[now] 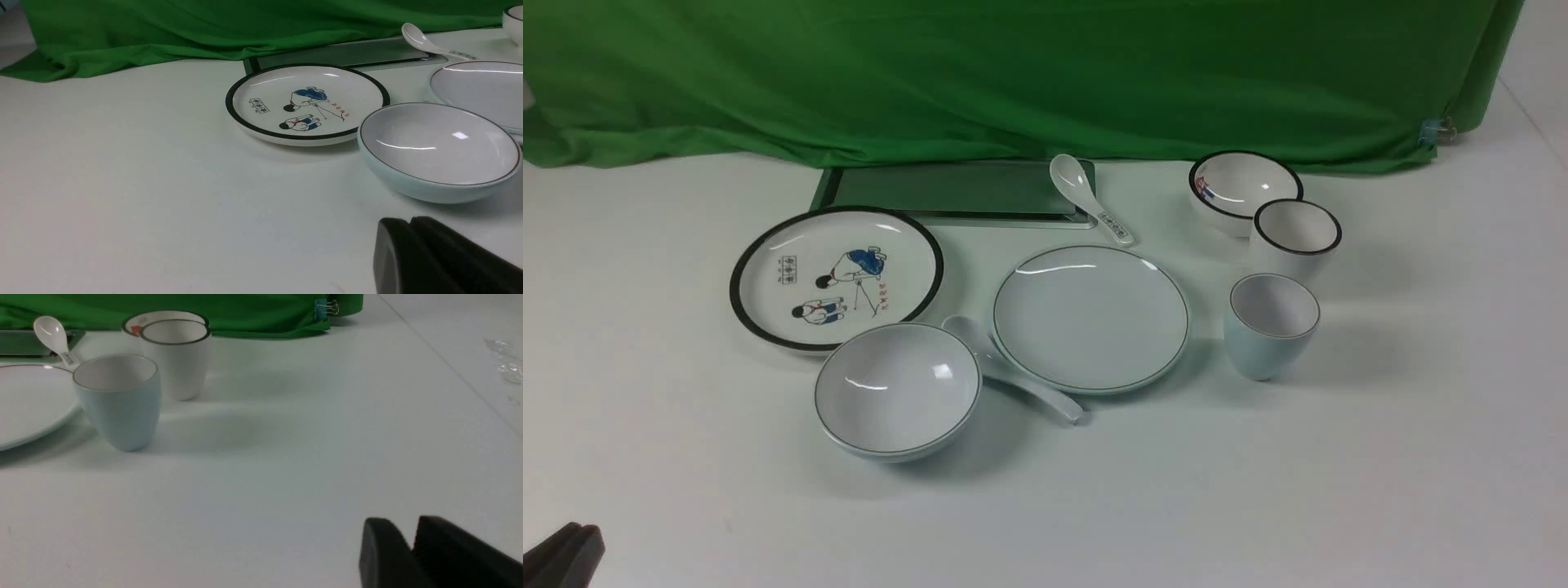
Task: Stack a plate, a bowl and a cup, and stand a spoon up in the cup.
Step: Use the left arm to grab a blue rice bowl
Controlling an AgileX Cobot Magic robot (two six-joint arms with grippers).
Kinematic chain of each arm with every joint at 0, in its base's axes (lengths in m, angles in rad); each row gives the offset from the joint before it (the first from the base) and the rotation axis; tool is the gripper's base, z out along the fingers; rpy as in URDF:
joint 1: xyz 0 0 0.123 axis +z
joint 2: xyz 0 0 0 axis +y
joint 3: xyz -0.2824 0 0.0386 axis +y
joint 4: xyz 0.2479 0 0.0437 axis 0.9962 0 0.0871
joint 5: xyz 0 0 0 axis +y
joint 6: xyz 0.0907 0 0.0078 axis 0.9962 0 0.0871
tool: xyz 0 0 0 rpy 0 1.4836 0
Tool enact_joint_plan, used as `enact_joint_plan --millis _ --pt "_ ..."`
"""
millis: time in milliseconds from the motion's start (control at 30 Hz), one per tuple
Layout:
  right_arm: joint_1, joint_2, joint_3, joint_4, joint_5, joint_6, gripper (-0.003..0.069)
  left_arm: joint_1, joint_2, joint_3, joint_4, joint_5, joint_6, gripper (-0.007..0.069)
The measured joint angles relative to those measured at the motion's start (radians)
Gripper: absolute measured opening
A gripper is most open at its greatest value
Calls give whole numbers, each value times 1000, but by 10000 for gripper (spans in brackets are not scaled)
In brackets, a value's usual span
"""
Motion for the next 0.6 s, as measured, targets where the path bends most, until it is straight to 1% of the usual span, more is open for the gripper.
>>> enact_joint_plan --millis 600 --pt "0 0 0 0 -1 0 198 0 0 0 0 0 0 -30"
